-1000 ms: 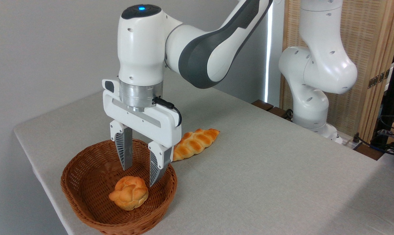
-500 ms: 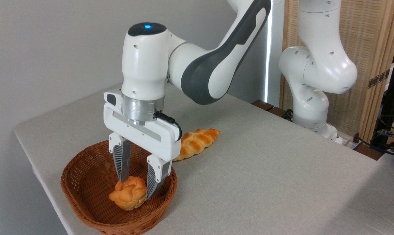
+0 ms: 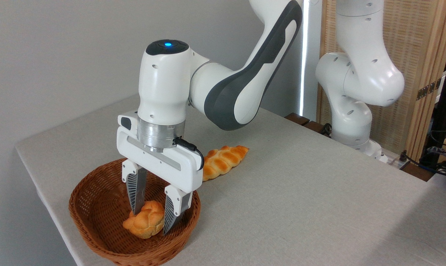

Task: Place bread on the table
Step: 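Close the gripper on the round bun inside the basket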

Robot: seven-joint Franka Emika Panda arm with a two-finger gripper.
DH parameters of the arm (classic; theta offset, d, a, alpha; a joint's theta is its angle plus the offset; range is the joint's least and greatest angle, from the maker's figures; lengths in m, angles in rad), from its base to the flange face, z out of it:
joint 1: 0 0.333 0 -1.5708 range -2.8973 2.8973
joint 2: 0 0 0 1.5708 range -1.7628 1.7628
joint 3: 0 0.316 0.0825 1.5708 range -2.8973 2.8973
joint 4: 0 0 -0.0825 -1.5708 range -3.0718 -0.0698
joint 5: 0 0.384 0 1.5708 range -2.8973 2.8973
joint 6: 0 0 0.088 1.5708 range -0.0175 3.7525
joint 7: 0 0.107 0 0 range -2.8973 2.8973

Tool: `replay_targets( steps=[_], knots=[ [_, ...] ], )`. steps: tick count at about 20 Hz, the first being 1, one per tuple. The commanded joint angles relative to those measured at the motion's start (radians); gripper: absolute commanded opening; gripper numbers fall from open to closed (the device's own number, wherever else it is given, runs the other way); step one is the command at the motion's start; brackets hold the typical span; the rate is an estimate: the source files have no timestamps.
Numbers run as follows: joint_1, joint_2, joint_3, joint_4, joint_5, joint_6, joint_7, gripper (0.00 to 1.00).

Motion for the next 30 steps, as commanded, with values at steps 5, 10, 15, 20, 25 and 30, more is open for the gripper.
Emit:
replay_targets(
  steps=[5, 10, 15, 20, 25, 30],
  knots=[
    [-0.006, 0.000, 0.006, -0.019, 0.005, 0.022, 0.012, 0.41],
    [-0.009, 0.005, 0.006, -0.019, 0.005, 0.021, 0.012, 0.41],
    [-0.009, 0.008, 0.006, -0.019, 0.004, 0.019, 0.011, 0.41],
    [-0.009, 0.003, 0.004, -0.015, -0.004, 0.018, 0.006, 0.41],
    [-0.008, -0.014, 0.003, -0.001, -0.010, -0.007, -0.001, 0.41],
    [-0.004, -0.070, 0.006, 0.096, -0.131, -0.129, -0.001, 0.41]
  ],
)
